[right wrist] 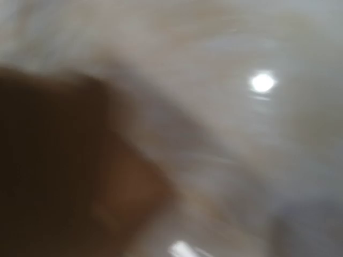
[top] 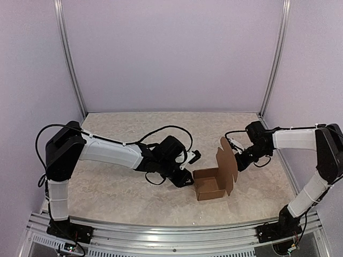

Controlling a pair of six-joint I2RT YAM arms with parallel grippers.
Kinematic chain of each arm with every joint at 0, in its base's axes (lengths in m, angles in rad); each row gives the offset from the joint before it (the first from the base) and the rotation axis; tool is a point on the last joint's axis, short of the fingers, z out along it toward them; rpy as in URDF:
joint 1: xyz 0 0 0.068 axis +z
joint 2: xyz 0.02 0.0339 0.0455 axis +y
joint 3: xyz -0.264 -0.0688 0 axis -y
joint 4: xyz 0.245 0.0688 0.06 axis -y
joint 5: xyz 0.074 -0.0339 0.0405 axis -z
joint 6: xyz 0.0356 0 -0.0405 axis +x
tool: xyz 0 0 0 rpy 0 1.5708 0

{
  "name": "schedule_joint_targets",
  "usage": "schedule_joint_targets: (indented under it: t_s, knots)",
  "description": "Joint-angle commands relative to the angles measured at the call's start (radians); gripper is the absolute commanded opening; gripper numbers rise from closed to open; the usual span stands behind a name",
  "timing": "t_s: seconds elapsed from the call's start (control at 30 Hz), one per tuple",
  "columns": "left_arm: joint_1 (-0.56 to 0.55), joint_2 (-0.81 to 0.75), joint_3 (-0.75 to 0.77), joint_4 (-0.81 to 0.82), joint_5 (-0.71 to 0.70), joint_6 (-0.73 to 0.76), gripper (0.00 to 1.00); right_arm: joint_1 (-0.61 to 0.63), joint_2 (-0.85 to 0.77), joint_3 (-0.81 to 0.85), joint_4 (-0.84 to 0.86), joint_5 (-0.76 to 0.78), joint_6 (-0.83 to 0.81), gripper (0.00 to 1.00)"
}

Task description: Fold the paper box

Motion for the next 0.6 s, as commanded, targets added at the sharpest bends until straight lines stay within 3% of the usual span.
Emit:
schedule_joint_targets:
  t_s: [0.0,0.33,0.57]
  knots:
    - [-0.001,0.048,0.065,-0.025,0.021,0.007,0.28,0.12,0.141,0.05,-0.072,-0.123,-0.04,0.0]
    - [-0.002,0.126,0.154,0.009,0.049,-0.039,0.28,0.157,0.276,0.122,-0.108,-0.201,-0.032,0.0]
    - [-0.005,-0.006,0.012,-0.121,0.03,-0.022,0.38,0.094,0.222,0.175,-0.136,-0.064,-0.037,0.0]
